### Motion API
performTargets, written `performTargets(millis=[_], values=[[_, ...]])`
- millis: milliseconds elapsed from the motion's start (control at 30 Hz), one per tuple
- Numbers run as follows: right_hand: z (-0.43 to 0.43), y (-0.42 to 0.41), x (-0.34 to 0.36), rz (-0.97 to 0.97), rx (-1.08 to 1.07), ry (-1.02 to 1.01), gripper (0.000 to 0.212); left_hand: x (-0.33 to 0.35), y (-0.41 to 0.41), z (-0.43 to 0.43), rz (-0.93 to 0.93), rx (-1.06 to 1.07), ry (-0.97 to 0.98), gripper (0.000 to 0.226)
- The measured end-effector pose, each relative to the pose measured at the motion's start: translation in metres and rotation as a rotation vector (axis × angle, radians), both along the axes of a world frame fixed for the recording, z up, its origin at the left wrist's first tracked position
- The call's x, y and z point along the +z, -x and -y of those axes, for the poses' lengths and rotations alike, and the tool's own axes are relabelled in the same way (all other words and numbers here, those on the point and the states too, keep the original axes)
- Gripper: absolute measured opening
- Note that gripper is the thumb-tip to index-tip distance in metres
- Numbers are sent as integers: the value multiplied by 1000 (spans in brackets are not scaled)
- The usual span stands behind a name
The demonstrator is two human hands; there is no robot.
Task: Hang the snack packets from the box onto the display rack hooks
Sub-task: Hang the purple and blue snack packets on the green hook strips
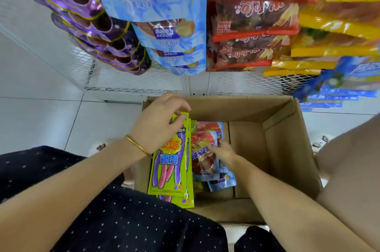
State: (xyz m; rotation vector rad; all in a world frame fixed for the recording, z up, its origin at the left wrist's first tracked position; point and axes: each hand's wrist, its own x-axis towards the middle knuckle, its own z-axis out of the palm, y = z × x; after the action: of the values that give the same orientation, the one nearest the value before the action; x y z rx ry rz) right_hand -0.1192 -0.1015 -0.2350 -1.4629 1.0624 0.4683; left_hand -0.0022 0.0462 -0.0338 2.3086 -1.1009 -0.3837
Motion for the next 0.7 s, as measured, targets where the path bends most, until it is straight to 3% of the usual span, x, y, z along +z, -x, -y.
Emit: performTargets(millis=[100,200,300,367,500,600,700], values=[[7,-4,-3,-41,-16,-25,52,-1,-2,2,13,-6,-34,16],[23,0,12,30,-27,6,35,-2,-2,6,10,-14,-62,17],[47,4,58,140,-66,-97,23,-3,0,12,-11,5,-87,22],[60,8,97,212,30,-111,16,-1,5,18,-45,27,-104,29],[66,13,166,385,139,-134,22,12,20,29,-200,67,-61,48],[58,14,209,506,157,-85,28,33,24,33,-130,121,56,32],[40,15,251,742,86,113,21,67,23,31,-110,150,195,9]])
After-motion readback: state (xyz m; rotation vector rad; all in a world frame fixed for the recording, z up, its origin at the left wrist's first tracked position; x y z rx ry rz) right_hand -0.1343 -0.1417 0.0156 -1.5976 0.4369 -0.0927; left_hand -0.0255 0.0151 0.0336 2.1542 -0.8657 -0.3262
